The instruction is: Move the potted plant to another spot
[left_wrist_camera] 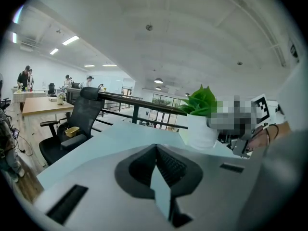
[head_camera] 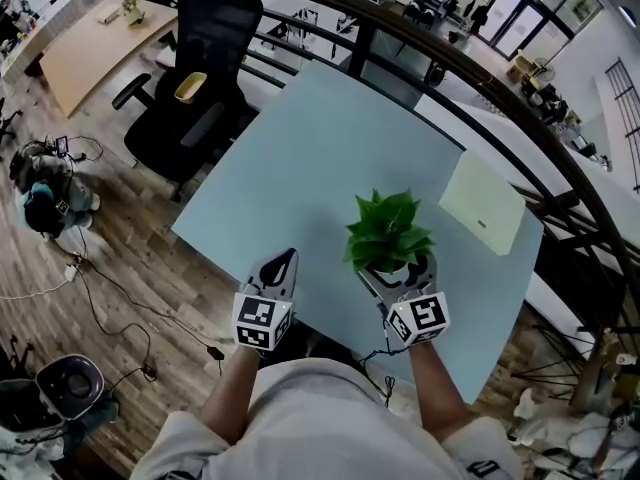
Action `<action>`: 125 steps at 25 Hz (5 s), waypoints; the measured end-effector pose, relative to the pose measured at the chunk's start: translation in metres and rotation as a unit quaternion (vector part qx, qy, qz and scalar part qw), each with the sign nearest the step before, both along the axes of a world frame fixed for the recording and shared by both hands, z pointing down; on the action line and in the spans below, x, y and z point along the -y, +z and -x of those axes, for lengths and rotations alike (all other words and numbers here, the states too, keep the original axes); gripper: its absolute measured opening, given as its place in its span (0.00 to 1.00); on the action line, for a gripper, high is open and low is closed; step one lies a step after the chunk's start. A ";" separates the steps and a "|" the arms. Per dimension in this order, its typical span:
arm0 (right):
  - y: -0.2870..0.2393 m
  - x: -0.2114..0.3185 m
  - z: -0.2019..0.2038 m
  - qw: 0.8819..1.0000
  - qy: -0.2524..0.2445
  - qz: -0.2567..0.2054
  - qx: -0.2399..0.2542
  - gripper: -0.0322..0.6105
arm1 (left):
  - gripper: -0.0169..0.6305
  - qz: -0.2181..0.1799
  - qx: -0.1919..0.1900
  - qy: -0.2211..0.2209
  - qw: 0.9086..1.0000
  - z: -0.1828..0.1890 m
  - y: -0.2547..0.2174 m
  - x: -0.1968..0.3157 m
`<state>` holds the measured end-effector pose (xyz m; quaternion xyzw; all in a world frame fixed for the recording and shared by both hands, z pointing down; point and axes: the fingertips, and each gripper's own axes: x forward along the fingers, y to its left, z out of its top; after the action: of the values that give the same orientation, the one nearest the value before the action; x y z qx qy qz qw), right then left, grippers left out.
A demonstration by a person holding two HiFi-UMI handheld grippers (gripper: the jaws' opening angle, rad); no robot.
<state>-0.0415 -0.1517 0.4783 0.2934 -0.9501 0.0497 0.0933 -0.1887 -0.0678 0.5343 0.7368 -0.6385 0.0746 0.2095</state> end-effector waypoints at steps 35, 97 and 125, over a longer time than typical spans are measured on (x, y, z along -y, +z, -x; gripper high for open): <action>0.098 0.127 0.132 0.998 0.002 0.053 -0.029 0.87 | 0.05 0.123 -0.016 0.017 0.992 0.058 0.111 0.066; 0.208 0.130 0.115 0.986 0.043 0.148 -0.064 0.91 | 0.05 0.148 -0.034 -0.006 0.988 0.066 0.135 0.063; 0.133 0.015 0.026 0.973 0.137 0.040 -0.184 0.05 | 0.05 0.089 -0.080 0.067 0.991 0.005 0.094 0.035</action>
<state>-0.0679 -0.1662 0.6112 0.4206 -0.8647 0.0451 0.2706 -0.1938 -0.1023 0.6279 0.7599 -0.5596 0.0864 0.3193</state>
